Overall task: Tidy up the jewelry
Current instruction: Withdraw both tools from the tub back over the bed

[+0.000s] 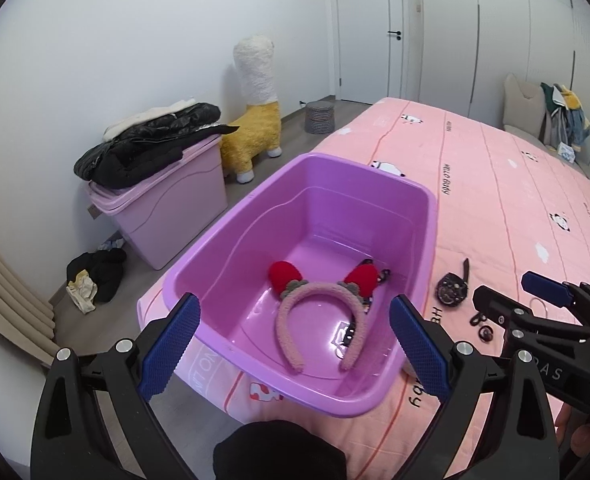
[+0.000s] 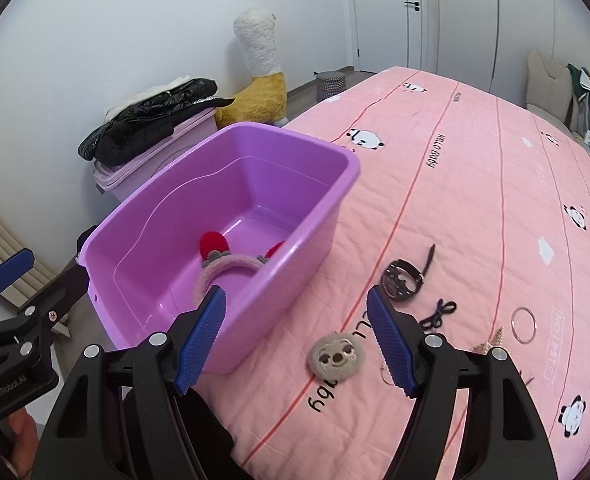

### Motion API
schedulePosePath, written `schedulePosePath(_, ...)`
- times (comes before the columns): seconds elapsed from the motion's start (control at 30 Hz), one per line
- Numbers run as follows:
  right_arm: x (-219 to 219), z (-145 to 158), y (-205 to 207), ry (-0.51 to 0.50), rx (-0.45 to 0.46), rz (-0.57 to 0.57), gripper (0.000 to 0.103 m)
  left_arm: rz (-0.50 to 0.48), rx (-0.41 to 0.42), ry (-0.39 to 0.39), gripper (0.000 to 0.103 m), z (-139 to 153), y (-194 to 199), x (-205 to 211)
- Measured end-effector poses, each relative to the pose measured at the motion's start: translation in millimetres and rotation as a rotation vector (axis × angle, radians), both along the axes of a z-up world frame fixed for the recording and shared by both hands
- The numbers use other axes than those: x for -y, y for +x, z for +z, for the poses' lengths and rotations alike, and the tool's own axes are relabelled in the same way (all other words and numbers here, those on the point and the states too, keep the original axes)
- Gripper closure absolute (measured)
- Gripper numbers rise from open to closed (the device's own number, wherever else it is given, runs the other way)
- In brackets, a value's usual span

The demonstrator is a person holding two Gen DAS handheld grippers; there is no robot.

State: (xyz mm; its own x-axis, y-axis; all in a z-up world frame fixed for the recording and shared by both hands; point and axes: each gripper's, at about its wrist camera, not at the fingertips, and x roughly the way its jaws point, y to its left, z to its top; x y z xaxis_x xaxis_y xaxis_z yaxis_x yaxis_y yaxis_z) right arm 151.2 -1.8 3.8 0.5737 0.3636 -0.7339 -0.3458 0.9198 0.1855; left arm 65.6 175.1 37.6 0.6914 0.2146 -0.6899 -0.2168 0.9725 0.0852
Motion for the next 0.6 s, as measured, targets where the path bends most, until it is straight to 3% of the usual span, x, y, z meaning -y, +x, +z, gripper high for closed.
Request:
schedulePosePath(0.27,69.8,-11.1,-43.0,0.037,-0.010,-0.109,0.033,-0.097,-0.015,-0.021,0.009,-9.2,-15.4,51.3)
schedulePosePath(0.6,177.2,-66.5,-104.1,0.064,-0.099,-0.326,0.033,-0.217,-0.104,-0.075,0.009,-52.7,-33.6,105.7)
